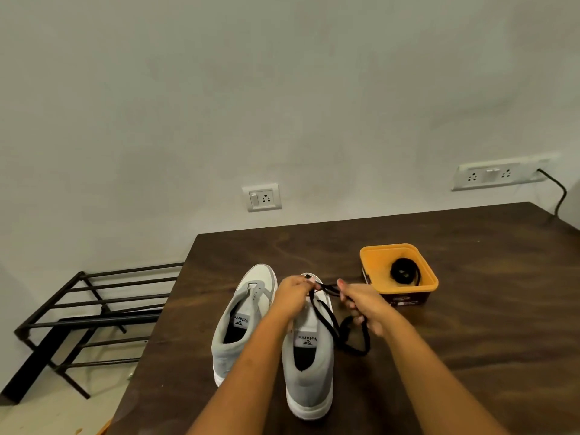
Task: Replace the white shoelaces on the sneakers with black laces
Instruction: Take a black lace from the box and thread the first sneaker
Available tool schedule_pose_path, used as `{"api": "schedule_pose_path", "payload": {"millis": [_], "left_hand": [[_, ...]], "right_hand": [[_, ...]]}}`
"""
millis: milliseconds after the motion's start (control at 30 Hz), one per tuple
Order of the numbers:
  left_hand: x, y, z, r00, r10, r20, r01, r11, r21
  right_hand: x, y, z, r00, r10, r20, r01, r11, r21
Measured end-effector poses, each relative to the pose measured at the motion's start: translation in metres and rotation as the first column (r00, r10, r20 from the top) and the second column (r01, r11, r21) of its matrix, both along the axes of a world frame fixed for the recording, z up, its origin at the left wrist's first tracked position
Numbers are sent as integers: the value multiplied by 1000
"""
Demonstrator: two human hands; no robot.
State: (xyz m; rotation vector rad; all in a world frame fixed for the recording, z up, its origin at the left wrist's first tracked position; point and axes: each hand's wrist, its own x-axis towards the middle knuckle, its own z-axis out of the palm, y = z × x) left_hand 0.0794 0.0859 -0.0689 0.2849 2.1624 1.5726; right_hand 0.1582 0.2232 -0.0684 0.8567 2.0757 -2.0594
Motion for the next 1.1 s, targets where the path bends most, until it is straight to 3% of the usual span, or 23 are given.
{"api": "schedule_pose_path", "payload": {"millis": [33, 100, 167, 233, 267, 300, 367, 400, 433, 467, 600, 733, 933, 1100], "left_hand": [[-2, 2, -1, 994, -81, -71, 82, 997, 6], [0, 10, 2, 934, -316, -167, 287, 942, -177], [5, 18, 3, 800, -585, -138, 455, 739, -497], [7, 24, 4, 687, -714, -134, 434, 551, -713], [9, 23, 3, 665, -719, -204, 386, 564, -730], [10, 20, 2, 682, -670, -292, 330, 639, -694], [6, 8, -4, 817, -380, -434, 170, 878, -447], [3, 1, -8, 873, -184, -452, 50, 955, -292], [-1, -7, -12, 900, -39, -434, -58, 976, -209], [-4, -14, -16, 911, 16, -412, -110, 972, -206], [-6, -22, -31, 962, -130, -239, -9, 862, -507], [-3, -15, -35, 947, -65, -314, -134, 809, -573], [-19, -27, -39, 985, 49, -166, -116, 900, -421], [-22, -33, -44, 983, 157, -97, -180, 933, -313]], "right_hand": [[-1, 1, 3, 997, -44, -67, 41, 998, -44], [-4, 2, 17, 974, -110, -200, 83, 987, -136], [-9, 5, 31, 941, -143, -307, 95, 981, -167], [-12, 10, 42, 919, -139, -370, 98, 987, -126], [-14, 11, 43, 923, -116, -367, 92, 992, -82], [-16, 12, 43, 937, -88, -337, 82, 996, -31], [-17, 9, 39, 968, -51, -248, 60, 998, 30], [-18, 6, 36, 977, -43, -207, 52, 998, 34], [-20, 2, 33, 985, -35, -170, 42, 998, 40], [-22, -2, 30, 991, -18, -136, 26, 998, 55], [-31, -17, 14, 995, 95, -30, -87, 974, 211], [-39, -25, 4, 993, 51, -109, -3, 916, 402], [-49, -31, -7, 984, 178, 13, -154, 808, 569], [-55, -44, -16, 985, 171, 35, -150, 728, 669]]}}
